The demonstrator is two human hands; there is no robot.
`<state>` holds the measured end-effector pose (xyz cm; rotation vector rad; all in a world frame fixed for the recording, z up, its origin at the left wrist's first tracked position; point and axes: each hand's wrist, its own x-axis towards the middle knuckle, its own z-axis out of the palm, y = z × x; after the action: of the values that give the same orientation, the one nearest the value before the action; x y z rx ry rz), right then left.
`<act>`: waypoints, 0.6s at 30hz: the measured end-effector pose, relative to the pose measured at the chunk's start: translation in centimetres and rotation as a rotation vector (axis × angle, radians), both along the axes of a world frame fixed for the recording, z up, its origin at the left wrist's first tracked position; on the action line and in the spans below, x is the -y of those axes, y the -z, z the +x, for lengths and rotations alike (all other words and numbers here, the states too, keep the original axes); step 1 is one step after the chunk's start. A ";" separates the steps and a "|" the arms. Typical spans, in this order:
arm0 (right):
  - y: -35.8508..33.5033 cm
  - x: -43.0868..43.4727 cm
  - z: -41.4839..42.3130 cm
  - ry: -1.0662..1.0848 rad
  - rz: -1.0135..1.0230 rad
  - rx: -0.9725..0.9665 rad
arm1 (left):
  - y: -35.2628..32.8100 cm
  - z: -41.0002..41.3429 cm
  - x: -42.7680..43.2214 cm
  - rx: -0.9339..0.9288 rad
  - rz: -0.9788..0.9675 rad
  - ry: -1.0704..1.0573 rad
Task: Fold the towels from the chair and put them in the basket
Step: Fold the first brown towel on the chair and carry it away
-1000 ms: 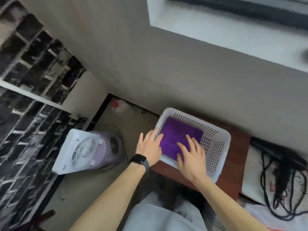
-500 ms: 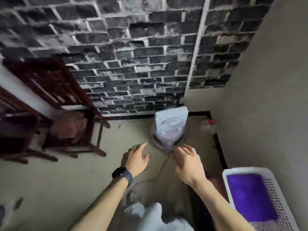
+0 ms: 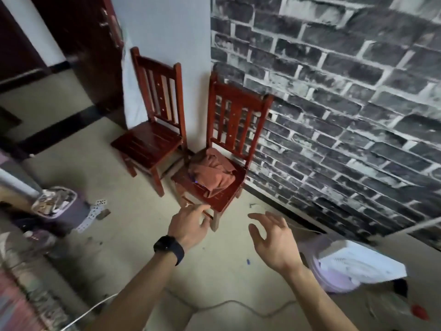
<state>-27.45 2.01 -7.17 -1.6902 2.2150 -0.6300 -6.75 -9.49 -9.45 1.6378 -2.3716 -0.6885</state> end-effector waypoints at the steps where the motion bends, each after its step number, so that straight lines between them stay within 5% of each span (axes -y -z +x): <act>1: -0.1 1.8 0.9 0.002 -0.001 0.016 | -0.1 1.1 1.5 -0.006 0.001 -0.017; 18: 6.2 29.5 2.7 -0.016 0.160 0.192 | 7.2 4.0 26.9 0.076 0.131 0.004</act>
<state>-24.75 -27.52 -13.34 -1.5010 2.0577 -0.5681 -2.71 -36.40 -16.68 1.7415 -2.4293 -0.8120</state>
